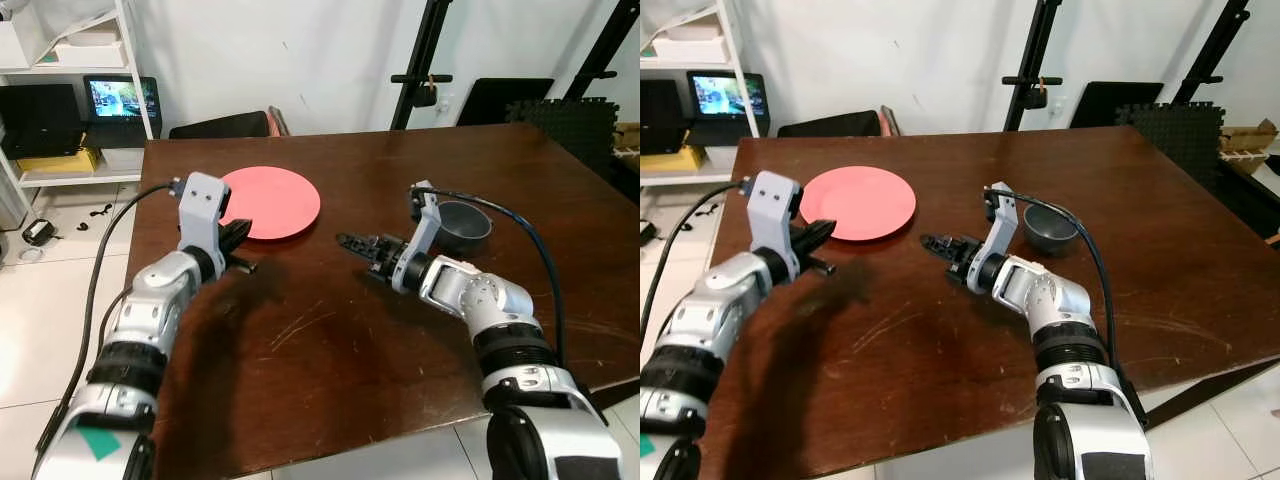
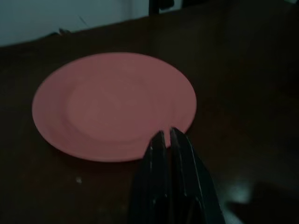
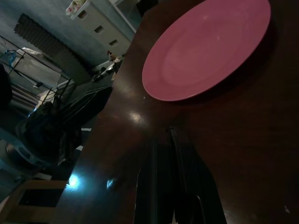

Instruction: Setting the table

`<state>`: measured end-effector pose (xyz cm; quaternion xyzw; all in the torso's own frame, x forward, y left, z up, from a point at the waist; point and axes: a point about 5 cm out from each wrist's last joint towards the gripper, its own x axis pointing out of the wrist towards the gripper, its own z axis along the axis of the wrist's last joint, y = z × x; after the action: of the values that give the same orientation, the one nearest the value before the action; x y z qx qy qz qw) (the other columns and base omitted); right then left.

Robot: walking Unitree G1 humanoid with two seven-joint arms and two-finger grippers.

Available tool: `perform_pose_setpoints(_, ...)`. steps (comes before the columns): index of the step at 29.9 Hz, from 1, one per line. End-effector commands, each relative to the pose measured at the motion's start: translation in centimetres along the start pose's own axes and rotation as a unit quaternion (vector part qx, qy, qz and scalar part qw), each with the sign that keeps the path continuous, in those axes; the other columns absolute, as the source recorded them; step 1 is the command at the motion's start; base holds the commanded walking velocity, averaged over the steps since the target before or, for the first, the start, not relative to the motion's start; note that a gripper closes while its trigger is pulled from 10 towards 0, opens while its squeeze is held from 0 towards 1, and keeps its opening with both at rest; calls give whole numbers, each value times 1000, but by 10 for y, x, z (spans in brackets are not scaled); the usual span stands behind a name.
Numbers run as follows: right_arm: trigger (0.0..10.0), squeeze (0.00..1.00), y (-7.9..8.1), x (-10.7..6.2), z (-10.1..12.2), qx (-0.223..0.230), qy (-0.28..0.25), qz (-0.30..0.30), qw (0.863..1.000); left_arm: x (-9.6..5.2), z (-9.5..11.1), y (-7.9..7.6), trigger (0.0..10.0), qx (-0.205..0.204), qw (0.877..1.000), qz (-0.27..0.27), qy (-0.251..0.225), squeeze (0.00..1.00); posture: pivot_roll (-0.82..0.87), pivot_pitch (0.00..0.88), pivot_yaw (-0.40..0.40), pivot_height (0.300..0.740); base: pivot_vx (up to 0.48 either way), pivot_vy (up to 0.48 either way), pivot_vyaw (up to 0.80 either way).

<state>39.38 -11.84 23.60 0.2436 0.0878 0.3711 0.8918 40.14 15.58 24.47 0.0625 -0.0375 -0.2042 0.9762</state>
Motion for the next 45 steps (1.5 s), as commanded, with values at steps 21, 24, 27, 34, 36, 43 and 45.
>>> perform_pose_setpoints(21, 10000, 0, 60, -3, 38, -63, -74, 108, 989, 40, 27, -20, 10000, 49, 996, 9, 67, 0, -3, 299, 20, 740, 0, 0, 0)
perform_pose_setpoints(24, 10000, 0, 59, -6, 47, -83, -91, 68, 990, 39, 26, -17, 10000, 53, 996, 13, 73, 0, -10, 320, 15, 740, 0, 0, 0)
perform_pose_setpoints(27, 10000, 0, 61, -10, 59, -96, -120, 59, 986, 37, 25, -13, 10000, 47, 996, 20, 67, 0, -15, 332, 13, 740, 0, 0, 0)
perform_pose_setpoints(34, 10000, 0, 70, -19, 69, -103, -145, 71, 982, 36, 24, -9, 10000, 54, 996, 34, 68, 0, -28, 347, 13, 740, 0, 0, 0)
perform_pose_setpoints(36, 10000, 0, 72, -19, 68, -104, -143, 71, 982, 35, 19, -10, 10000, 69, 993, 30, 89, 0, -30, 347, 12, 740, 0, 0, 0)
perform_pose_setpoints(43, 10000, 0, 73, -17, 63, -102, -139, 69, 983, 27, 10, 0, 10000, 148, 976, -21, 157, 0, -9, 335, 25, 740, 0, 0, 0)
perform_pose_setpoints(45, 10000, 0, 73, -18, 63, -102, -140, 70, 982, 23, 11, 8, 10000, 165, 972, -33, 164, 0, 3, 325, 33, 740, 0, 0, 0)
